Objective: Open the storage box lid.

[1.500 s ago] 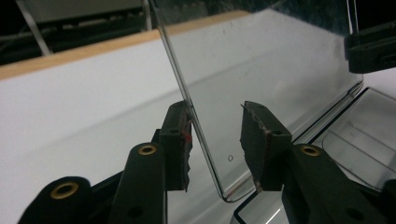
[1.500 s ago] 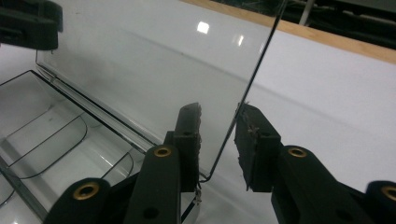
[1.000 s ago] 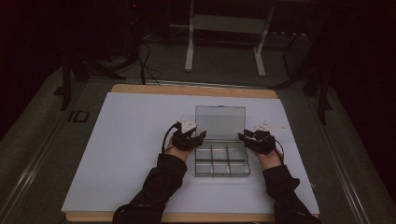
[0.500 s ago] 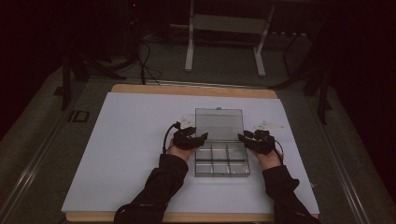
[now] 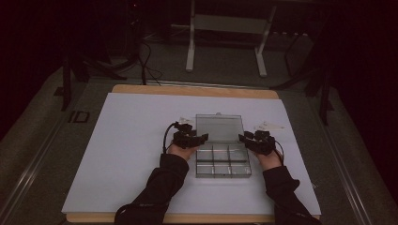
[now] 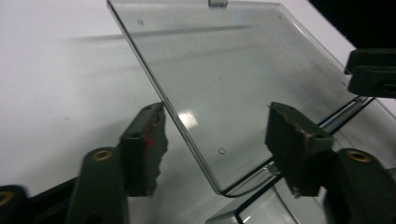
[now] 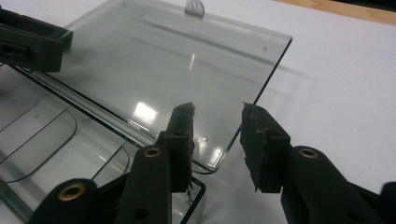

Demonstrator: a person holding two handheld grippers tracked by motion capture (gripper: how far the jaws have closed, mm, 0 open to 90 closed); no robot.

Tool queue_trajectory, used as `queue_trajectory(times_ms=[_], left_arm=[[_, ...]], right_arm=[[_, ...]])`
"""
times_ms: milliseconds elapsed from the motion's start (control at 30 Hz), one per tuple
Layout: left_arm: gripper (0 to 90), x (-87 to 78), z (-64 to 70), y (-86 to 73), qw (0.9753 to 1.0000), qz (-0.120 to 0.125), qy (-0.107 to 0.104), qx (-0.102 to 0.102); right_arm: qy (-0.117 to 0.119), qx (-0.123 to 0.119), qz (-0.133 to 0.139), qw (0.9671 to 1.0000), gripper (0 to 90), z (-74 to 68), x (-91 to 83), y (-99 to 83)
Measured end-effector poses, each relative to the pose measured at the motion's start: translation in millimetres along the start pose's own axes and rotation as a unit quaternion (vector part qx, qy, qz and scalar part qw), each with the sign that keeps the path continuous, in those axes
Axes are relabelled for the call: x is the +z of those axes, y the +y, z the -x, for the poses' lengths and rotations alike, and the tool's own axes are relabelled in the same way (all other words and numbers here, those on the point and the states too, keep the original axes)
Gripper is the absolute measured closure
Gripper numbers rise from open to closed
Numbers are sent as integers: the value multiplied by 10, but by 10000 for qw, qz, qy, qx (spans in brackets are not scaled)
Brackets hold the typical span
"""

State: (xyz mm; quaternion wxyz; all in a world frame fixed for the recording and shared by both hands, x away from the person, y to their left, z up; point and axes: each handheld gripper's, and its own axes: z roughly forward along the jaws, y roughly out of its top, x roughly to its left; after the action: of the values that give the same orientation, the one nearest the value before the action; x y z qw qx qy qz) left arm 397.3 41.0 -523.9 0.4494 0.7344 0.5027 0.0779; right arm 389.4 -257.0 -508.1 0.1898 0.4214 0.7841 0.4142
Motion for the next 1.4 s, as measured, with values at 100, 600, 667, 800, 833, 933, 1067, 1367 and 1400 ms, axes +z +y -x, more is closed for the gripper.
queue_trajectory(times_ms=[100, 600, 667, 800, 833, 933, 1067, 1367, 1400], left_arm=[[385, 2, 15, 17, 9999, -53, 41, 74], [269, -148, 135, 93, 9968, 46, -133, 789], [164, -167, 162, 98, 9958, -42, -220, 893], [25, -205, 195, 86, 9931, -88, -295, 1129], [24, -216, 205, 81, 9933, -46, -323, 1110], [24, -251, 233, 66, 9924, -10, -427, 1156], [24, -301, 287, 31, 9897, 44, -533, 1330], [24, -495, 328, -50, 9869, 88, -679, 1460], [24, -509, 329, -60, 9867, 88, -679, 1473]], right_arm=[[12, -19, -17, 10000, 655, -17, 14, -3], [164, -219, -98, 9996, 424, -65, 18, 120], [196, -186, -44, 9996, 370, -61, 0, 138], [514, -34, -48, 9987, 267, -46, -29, 169], [556, -37, -40, 9984, 247, -56, -38, 174], [594, -121, -95, 9981, 198, -109, -68, 196], [565, -219, -41, 9982, 194, -156, -133, 224], [527, -541, -11, 9971, 190, -186, -262, 195], [538, -544, -25, 9971, 188, -184, -271, 184]])
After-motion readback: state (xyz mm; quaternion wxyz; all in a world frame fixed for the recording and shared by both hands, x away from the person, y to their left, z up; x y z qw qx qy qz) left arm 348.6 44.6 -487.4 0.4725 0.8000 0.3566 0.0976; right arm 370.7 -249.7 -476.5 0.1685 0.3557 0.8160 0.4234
